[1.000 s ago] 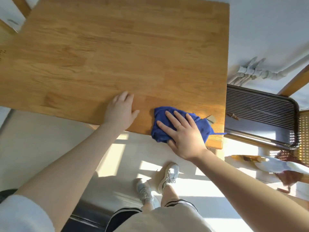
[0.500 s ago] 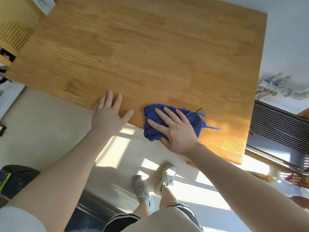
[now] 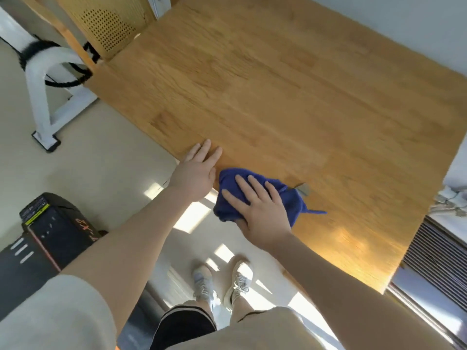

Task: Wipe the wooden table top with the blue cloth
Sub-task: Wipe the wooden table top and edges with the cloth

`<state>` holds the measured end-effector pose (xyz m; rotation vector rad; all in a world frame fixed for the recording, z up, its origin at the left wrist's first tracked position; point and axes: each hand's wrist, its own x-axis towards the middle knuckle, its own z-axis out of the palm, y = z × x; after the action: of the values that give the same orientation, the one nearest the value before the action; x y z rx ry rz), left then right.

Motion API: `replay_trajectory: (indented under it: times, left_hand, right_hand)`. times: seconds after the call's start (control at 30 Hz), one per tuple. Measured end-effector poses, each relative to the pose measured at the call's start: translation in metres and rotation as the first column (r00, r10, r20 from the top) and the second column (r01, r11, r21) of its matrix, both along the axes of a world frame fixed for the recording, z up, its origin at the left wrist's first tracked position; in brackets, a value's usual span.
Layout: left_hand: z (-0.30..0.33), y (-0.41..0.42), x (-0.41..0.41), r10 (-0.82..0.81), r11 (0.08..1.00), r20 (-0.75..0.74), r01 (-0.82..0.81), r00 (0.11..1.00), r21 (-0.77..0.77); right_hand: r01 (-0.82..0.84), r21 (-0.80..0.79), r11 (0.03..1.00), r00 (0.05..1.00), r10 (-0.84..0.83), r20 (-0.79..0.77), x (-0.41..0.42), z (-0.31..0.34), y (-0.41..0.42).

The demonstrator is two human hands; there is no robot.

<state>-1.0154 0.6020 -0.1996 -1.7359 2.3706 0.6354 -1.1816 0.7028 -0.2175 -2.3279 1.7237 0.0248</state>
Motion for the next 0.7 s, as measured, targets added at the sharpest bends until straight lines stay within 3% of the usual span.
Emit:
replay_trajectory:
  times: [0.13,0.33,0.43,0.57,0.7]
  left_hand:
    - [0.005,-0.001,0.0,-0.012,1.0,-0.03,0.013,0.999,0.021]
    - [0.02,-0.016,0.003,0.18,0.975,-0.242,-0.141,0.953,0.172]
    - [0.022,-0.016,0.008,0.14,0.98,-0.224,-0.101,0.964,0.174]
    - [0.023,-0.019,0.017,0.053,0.986,-0.205,-0.018,0.977,0.166]
    - [0.023,-0.035,0.026,-0.002,0.981,-0.263,0.052,0.965,0.185]
  right_hand:
    - [-0.164,0.071,0.984,0.986,0.162,0.037,-0.008,0.001,-0.031]
    - [-0.055,0.03,0.998,0.998,0.056,-0.021,0.006,0.0,-0.103]
    - [-0.004,0.013,1.0,1.0,0.005,-0.009,0.011,-0.001,-0.091]
    - [-0.113,-0.046,0.993,0.994,0.112,-0.016,0.02,-0.003,-0.04]
    - [-0.116,-0.011,0.993,0.993,0.116,0.003,0.023,-0.002,-0.072]
